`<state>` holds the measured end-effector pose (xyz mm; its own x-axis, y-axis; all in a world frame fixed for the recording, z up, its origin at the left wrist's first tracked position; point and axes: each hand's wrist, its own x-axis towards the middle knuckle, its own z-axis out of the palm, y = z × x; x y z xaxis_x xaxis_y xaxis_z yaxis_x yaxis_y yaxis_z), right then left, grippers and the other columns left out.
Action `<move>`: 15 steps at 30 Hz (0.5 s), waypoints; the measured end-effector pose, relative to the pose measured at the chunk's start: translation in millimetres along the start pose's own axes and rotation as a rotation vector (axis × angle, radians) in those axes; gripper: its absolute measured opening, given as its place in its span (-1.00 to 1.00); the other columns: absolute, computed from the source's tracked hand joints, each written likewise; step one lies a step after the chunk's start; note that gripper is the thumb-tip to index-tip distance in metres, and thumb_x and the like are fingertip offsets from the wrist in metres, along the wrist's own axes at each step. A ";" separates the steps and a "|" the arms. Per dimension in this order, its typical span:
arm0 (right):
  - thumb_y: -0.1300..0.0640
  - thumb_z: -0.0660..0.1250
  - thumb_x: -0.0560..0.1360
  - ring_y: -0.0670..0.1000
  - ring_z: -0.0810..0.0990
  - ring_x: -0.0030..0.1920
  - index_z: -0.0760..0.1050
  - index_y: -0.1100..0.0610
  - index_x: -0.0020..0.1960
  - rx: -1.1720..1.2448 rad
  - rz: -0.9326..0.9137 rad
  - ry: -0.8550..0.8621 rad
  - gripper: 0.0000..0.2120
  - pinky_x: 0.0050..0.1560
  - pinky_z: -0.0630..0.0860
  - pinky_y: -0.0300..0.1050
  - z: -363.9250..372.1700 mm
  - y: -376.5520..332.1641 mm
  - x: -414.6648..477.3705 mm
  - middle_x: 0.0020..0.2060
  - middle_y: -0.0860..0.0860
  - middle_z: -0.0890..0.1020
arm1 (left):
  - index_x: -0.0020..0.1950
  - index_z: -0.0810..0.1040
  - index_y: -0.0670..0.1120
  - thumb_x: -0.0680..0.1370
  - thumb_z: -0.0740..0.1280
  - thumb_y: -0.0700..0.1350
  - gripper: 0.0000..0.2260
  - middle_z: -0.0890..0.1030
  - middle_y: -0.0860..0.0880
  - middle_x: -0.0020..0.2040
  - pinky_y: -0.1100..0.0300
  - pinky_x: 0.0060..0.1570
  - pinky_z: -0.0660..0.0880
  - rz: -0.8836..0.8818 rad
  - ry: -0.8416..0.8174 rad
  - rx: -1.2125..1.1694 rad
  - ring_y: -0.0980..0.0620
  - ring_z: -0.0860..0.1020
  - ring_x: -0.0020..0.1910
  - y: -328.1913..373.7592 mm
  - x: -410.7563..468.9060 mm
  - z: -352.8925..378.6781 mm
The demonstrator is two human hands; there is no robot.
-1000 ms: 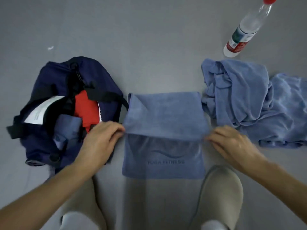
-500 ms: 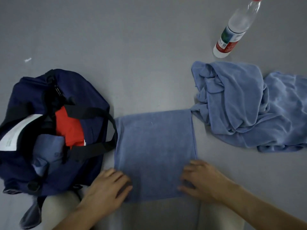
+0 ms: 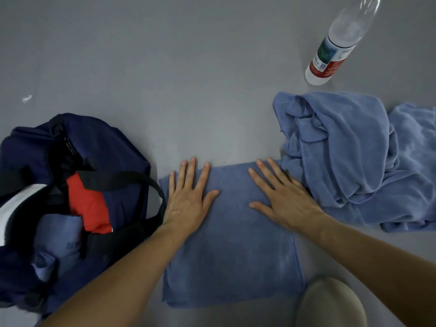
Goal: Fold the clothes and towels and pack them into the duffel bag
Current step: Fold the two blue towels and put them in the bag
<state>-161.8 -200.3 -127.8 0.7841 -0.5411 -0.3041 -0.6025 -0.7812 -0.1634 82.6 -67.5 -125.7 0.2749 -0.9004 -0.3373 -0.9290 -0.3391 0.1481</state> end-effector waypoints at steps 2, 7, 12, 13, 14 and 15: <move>-0.44 -0.23 0.57 0.01 -0.25 0.61 -0.19 -0.05 0.64 0.005 0.005 0.007 -0.23 0.53 -0.07 0.02 0.1 -0.6 0.1 0.62 -0.05 -0.18 | 0.63 -0.21 0.13 0.60 -0.23 0.34 -0.37 -0.25 -0.03 0.63 -0.13 0.54 -0.30 0.009 0.008 0.032 -0.05 -0.28 0.60 -10.0 7.5 -3.9; -0.45 -0.24 0.55 -0.01 -0.36 0.58 -0.31 -0.08 0.62 0.024 -0.001 -0.013 -0.23 0.53 -0.16 0.01 -3.0 0.9 0.1 0.60 -0.08 -0.28 | 0.63 -0.18 0.12 0.60 -0.24 0.31 -0.38 -0.22 -0.04 0.64 -0.07 0.56 -0.28 -0.053 0.005 0.014 -0.02 -0.25 0.61 -47.8 8.0 -12.3; -0.45 -0.25 0.55 -0.01 -0.34 0.58 -0.28 -0.08 0.62 0.039 -0.002 -0.037 -0.23 0.54 -0.07 0.03 -6.6 0.6 0.9 0.61 -0.08 -0.25 | 0.63 -0.19 0.06 0.55 -0.28 0.33 -0.31 -0.21 -0.05 0.64 0.03 0.53 -0.33 -0.051 -0.057 0.050 -0.02 -0.26 0.60 -71.1 1.5 -21.8; -0.45 -0.27 0.55 -0.01 -0.34 0.58 -0.27 -0.08 0.62 0.051 -0.004 -0.041 -0.24 0.54 -0.06 0.03 -8.1 0.2 1.4 0.61 -0.09 -0.25 | 0.64 -0.13 0.04 0.55 -0.27 0.33 -0.30 -0.17 -0.06 0.65 0.04 0.53 -0.32 -0.043 -0.053 0.037 -0.03 -0.22 0.61 -70.1 2.2 -25.9; -0.45 -0.29 0.55 -0.02 -0.35 0.58 -0.27 -0.09 0.62 0.063 0.000 -0.043 -0.24 0.54 -0.04 0.04 -9.5 -0.2 1.6 0.61 -0.10 -0.25 | 0.65 -0.06 0.02 0.57 -0.24 0.31 -0.31 -0.12 -0.06 0.65 0.03 0.54 -0.30 -0.020 -0.037 0.030 -0.05 -0.18 0.62 -68.0 3.2 -29.7; -0.44 -0.30 0.55 -0.03 -0.35 0.58 -0.27 -0.10 0.62 0.072 0.008 -0.042 -0.25 0.54 -0.03 0.04 -10.7 -0.7 1.6 0.60 -0.11 -0.26 | 0.65 -0.02 0.02 0.59 -0.21 0.30 -0.32 -0.08 -0.07 0.65 0.01 0.55 -0.25 0.021 -0.019 0.043 -0.06 -0.14 0.62 -65.4 3.8 -31.8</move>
<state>-158.5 -204.0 -118.2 0.7732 -0.5324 -0.3447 -0.6190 -0.7516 -0.2277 152.3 -57.4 -107.1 0.2507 -0.9019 -0.3519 -0.9446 -0.3075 0.1150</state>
